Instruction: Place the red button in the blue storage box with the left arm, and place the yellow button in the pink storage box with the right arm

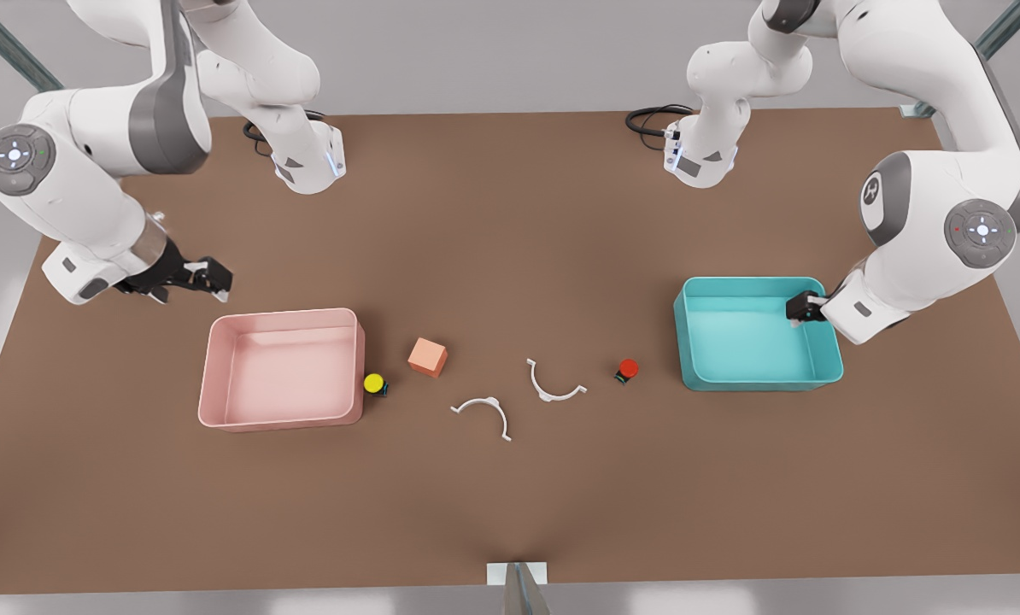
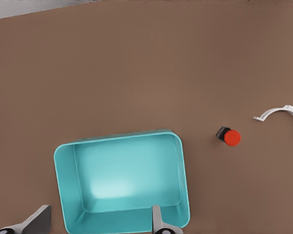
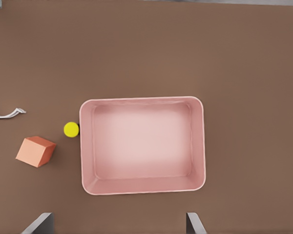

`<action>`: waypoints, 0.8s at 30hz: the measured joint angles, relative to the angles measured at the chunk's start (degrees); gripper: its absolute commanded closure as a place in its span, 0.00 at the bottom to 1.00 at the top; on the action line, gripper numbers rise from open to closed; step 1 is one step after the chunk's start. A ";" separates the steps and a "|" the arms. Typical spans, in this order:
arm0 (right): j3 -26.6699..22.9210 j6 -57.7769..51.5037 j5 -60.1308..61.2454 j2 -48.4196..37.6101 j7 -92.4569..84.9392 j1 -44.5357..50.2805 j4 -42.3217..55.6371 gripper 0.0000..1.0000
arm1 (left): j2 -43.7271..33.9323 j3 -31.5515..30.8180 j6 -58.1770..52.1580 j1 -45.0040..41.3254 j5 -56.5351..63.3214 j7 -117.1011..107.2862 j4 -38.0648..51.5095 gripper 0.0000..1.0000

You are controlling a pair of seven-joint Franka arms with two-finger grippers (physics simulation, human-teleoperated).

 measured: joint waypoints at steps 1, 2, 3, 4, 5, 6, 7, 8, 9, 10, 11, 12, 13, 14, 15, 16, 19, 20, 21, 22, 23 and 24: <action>0.52 0.14 0.11 1.05 0.08 -0.30 0.96 0.00 | 0.12 0.00 0.20 -0.02 0.02 0.01 0.00 0.00; 1.74 0.33 0.17 2.37 0.15 -0.79 1.89 0.00 | 0.40 0.00 0.37 -0.10 0.04 -0.22 0.01 0.00; 2.72 0.75 0.22 3.47 0.22 -0.51 2.41 0.00 | 0.87 -0.06 0.55 -0.48 0.01 -1.30 0.01 0.00; 3.37 1.19 0.26 4.23 0.17 0.30 2.73 0.00 | 1.79 -0.12 0.98 -2.06 -0.09 -3.05 0.01 0.00; 4.39 1.78 0.33 5.01 0.00 0.86 2.92 0.00 | 2.82 -0.25 1.61 -4.19 -0.40 -4.95 0.01 0.00; 5.83 2.61 0.33 6.31 -0.37 1.33 2.99 0.00 | 3.80 -0.40 2.33 -5.91 -1.24 -6.72 0.01 0.00; 6.81 3.46 0.30 7.22 -1.08 2.11 3.03 0.00 | 5.03 -0.50 3.31 -7.60 -1.93 -8.39 0.01 0.00; 7.38 4.54 0.32 8.60 -2.06 2.97 3.06 0.00 | 6.71 -0.55 4.48 -9.57 -2.45 -9.97 0.01 0.00; 7.87 6.01 0.34 10.38 -3.28 3.56 3.05 0.00 | 8.25 -0.60 5.72 -11.32 -2.90 -11.47 0.00 0.00; 8.34 7.58 0.32 12.06 -4.66 4.25 3.01 0.00 | 9.54 -0.62 6.90 -12.38 -3.23 -12.88 0.00 0.00; 8.63 9.03 0.25 13.67 -6.13 5.31 2.92 0.00 | 11.13 -0.61 8.07 -13.38 -3.46 -14.22 0.01 0.00; 8.79 10.83 -0.07 15.83 -7.84 6.43 2.76 0.00 | 12.59 -0.61 9.34 -14.77 -3.68 -15.51 -0.08 0.00; 8.89 12.73 -0.54 17.62 -9.70 7.31 2.55 0.00 | 13.60 -0.62 10.70 -15.88 -4.03 -16.73 -0.25 0.00; 9.10 14.67 -0.94 18.98 -11.69 8.10 1.76 0.00 | 14.44 -0.59 11.93 -16.84 -4.36 -17.88 -0.34 0.00; 9.32 16.88 -1.78 19.71 -13.83 8.88 0.35 0.00 | 15.31 -0.59 13.11 -17.45 -4.64 -18.98 -0.40 0.00; 9.47 19.34 -2.54 20.07 -16.17 9.42 -1.79 0.00 | 15.88 -0.59 14.37 -18.03 -4.85 -20.01 -1.25 0.00; 9.95 25.94 -5.12 20.33 -23.05 9.79 -8.33 0.00 | 15.01 -0.54 19.12 -18.73 -5.23 -22.76 -7.72 0.00; 10.28 27.84 -5.70 20.35 -25.19 9.78 -10.68 0.00 | 14.13 -0.53 20.91 -18.83 -5.30 -23.58 -10.38 0.00; 10.53 29.83 -6.33 20.80 -27.41 9.80 -12.08 0.00 | 13.19 -0.53 22.75 -18.99 -5.36 -24.35 -13.09 0.00; 10.65 31.97 -7.21 21.93 -29.69 9.63 -12.65 0.00 | 12.36 -0.53 24.64 -19.24 -5.40 -25.08 -15.52 0.00; 10.71 34.02 -8.20 23.39 -31.94 9.42 -12.58 0.00 | 11.70 -0.53 26.48 -19.58 -5.43 -25.77 -17.65 0.00; 10.67 35.77 -9.01 25.64 -34.30 9.27 -11.06 0.00 | 11.27 -0.53 28.14 -19.78 -5.44 -26.42 -19.21 0.00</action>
